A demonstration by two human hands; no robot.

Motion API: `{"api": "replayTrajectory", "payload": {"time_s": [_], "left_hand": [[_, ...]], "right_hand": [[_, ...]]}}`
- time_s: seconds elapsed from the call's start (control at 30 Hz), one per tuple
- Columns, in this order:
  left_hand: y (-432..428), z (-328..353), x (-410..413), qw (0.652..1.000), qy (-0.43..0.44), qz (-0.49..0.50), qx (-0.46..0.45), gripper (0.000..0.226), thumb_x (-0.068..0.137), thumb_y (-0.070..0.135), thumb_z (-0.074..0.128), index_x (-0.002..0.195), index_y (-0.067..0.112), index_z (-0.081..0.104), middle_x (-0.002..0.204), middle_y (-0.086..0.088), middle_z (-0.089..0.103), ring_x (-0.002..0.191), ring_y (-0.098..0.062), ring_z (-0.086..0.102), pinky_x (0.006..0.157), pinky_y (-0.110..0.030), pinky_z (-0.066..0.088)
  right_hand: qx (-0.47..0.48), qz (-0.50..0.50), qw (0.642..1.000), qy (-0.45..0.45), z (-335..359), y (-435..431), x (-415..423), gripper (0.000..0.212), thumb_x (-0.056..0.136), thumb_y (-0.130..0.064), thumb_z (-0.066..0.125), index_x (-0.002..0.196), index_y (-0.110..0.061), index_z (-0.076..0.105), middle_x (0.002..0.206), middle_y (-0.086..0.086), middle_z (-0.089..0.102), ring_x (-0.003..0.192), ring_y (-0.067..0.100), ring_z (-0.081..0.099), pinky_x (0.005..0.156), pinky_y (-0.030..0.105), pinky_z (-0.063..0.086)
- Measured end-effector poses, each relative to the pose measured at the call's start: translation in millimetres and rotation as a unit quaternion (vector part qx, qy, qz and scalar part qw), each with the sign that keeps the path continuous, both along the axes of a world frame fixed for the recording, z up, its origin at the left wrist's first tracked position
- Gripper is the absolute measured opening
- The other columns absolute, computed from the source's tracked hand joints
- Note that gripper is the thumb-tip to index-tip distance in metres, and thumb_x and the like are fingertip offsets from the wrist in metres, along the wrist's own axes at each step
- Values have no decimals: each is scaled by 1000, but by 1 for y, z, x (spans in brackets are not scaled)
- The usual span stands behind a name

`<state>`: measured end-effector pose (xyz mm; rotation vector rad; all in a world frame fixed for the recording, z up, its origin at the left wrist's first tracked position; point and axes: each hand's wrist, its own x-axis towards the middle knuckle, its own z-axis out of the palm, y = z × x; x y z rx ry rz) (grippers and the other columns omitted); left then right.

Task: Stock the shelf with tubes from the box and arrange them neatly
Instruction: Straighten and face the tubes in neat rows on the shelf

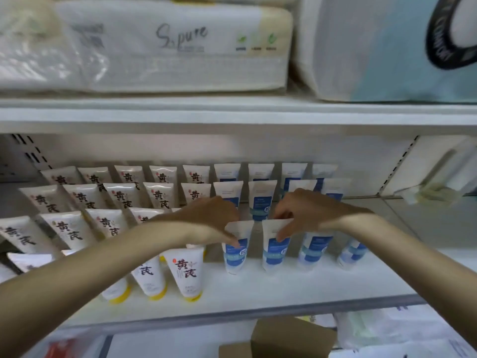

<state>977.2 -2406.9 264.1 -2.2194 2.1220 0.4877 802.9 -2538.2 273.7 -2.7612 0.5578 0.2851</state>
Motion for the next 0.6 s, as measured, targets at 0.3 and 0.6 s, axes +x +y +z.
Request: {"api": "replayTrajectory", "payload": {"time_s": [0.3,0.6], "left_hand": [[-4,-4,4,999,-17,28,-17,45,84,43,64,122,21,58,116,4,60,101,-14,54,80,-24,43],[-3,-3,7,999,15,38,-24,46,86,34,64,128,19,54,126,0,59,111,-17,56,83,-23,43]], "right_hand": [[-49,-17,999,-11,-2,4,9,31,83,-34,67,57,-27,50,55,-9,46,52,4,42,51,20,26],[-63,-11,997,-39,-7,-3,21,33,82,-36,67,57,-29,48,56,-8,46,55,6,44,52,22,26]]}}
